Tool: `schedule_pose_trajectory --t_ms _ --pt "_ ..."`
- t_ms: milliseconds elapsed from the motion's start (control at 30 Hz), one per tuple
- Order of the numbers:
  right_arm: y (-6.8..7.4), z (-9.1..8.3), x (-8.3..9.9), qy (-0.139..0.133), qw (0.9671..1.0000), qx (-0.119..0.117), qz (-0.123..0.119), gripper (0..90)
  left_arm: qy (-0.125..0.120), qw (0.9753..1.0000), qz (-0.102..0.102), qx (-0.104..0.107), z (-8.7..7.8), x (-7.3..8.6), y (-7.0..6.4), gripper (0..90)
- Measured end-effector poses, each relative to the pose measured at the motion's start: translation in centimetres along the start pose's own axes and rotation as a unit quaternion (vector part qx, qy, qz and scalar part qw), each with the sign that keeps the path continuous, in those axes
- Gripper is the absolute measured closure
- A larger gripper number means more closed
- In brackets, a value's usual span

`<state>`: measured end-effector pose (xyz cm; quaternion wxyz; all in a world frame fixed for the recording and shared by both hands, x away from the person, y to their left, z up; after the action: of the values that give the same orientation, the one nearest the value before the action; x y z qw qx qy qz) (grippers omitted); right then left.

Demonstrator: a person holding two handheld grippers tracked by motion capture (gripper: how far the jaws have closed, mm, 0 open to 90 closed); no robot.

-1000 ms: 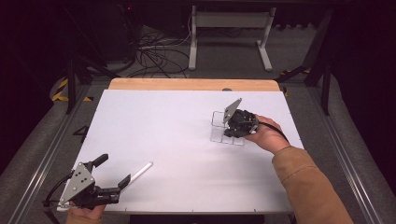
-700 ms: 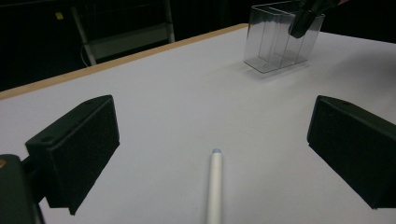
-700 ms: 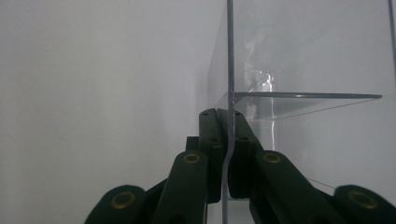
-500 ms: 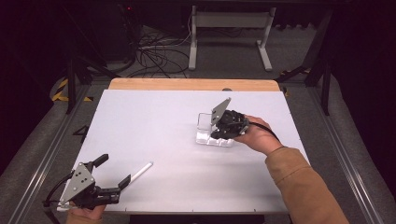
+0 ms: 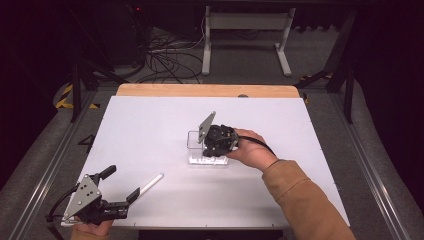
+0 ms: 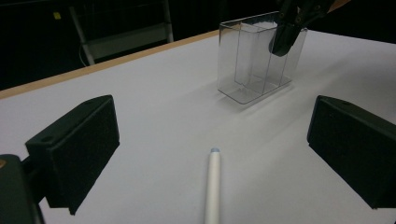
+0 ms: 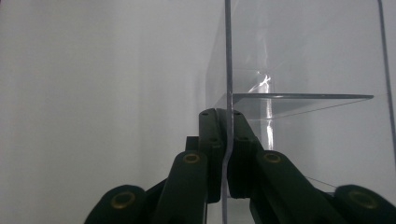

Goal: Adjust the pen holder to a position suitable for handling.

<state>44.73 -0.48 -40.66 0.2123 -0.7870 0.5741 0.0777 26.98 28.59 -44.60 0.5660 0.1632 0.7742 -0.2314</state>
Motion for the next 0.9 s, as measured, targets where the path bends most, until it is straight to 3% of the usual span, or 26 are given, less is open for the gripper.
schedule_pose_trajectory --t_ms 233,633,767,800,833,867,900 --pt "0.0 0.8 -0.8 0.006 1.0 -0.006 0.002 86.9 0.001 1.0 0.0 0.001 0.0 0.0 0.0 3.1" --pt "-0.3 1.3 -0.6 0.009 0.9999 -0.008 0.004 85.9 0.002 1.0 -0.001 0.002 0.1 0.1 0.0 3.1" --pt "-0.4 0.8 -0.4 -0.008 0.9997 0.005 0.023 69.4 0.002 1.0 -0.002 0.001 0.1 0.1 0.0 3.1" --pt "-0.3 0.0 -0.1 -0.031 0.9985 0.01 0.043 63.0 0.002 1.0 -0.002 0.002 0.1 0.1 0.0 3.1" --pt "-0.3 0.0 -0.1 -0.031 0.9985 0.01 0.043 63.0 0.003 1.0 -0.001 0.001 0.1 0.1 0.0 3.1" --pt "-0.2 -1.1 0.1 -0.069 0.9957 0.03 0.054 54.8 0.004 1.0 -0.002 0.001 0.1 0.1 0.0 3.1" --pt "-0.2 -1.1 0.1 -0.069 0.9957 0.03 0.054 54.8 0.005 1.0 -0.002 0.001 0.1 0.1 0.0 3.1"
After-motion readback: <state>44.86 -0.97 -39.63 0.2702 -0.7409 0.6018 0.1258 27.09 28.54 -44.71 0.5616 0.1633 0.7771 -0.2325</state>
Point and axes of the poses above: each handheld gripper's, and its own axes: z roughly forward along the jaws, x roughly out of its underside, y roughly to its left, the point moved 3 cm from there along z, roughly forward along the jaws, and after that the axes turned 15 degrees about -z, right-handed, at the moved point
